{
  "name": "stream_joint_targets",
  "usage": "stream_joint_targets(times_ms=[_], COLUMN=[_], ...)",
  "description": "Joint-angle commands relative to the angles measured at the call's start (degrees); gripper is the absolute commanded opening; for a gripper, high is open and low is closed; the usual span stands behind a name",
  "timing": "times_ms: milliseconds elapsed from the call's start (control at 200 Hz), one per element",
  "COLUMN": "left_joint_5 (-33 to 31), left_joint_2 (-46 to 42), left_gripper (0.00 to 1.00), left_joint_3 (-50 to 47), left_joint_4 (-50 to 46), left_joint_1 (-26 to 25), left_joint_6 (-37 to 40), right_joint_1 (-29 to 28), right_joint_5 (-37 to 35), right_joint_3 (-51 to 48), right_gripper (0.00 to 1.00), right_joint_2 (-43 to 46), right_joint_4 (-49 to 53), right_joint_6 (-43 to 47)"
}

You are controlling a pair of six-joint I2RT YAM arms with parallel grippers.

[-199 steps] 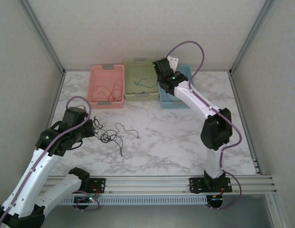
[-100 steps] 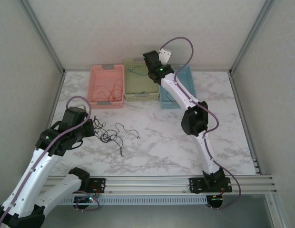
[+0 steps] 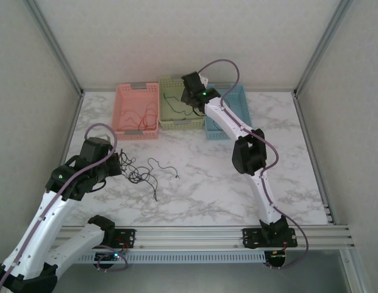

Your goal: Untangle the cables

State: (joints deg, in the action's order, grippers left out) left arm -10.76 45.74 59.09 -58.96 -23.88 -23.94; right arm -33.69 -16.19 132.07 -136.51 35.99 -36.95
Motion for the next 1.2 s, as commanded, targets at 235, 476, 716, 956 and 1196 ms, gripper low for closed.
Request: stream_joint_targets(times_ms=[235, 476, 716, 956, 1196], left_joint_5=[1.5, 1.5, 1.4, 1.5, 1.9], left_joint_2=[-0.5, -0.4, -0.6, -0.6, -0.7], left_gripper=[0.0, 0.0, 0.0, 0.0, 0.0], left_joint_3=[-0.7, -0.8, -0.8, -0.8, -0.8], left_joint_4=[0.8, 0.8, 0.8, 0.8, 0.9], left_joint_1=[0.5, 0.5, 0.5, 0.5, 0.5], left_joint_6=[0.8, 0.7, 0.7, 0.7, 0.9], right_joint_1=[8.7, 11.5, 12.9, 13.1, 13.2], right_joint_5=[11.7, 14.7, 21.7, 24.7, 26.3], right_joint_3=[-11.1, -8.4, -7.1, -8.0, -7.6], right_gripper=[0.63, 0.6, 0.59, 0.57, 0.48], right_joint_2=[9.6, 5.1, 1.2, -0.2, -1.7], right_joint_4=[-1.4, 0.9, -2.3, -4.8, -6.5], right_joint_6=[1.5, -6.2, -14.8, -20.1, -22.4])
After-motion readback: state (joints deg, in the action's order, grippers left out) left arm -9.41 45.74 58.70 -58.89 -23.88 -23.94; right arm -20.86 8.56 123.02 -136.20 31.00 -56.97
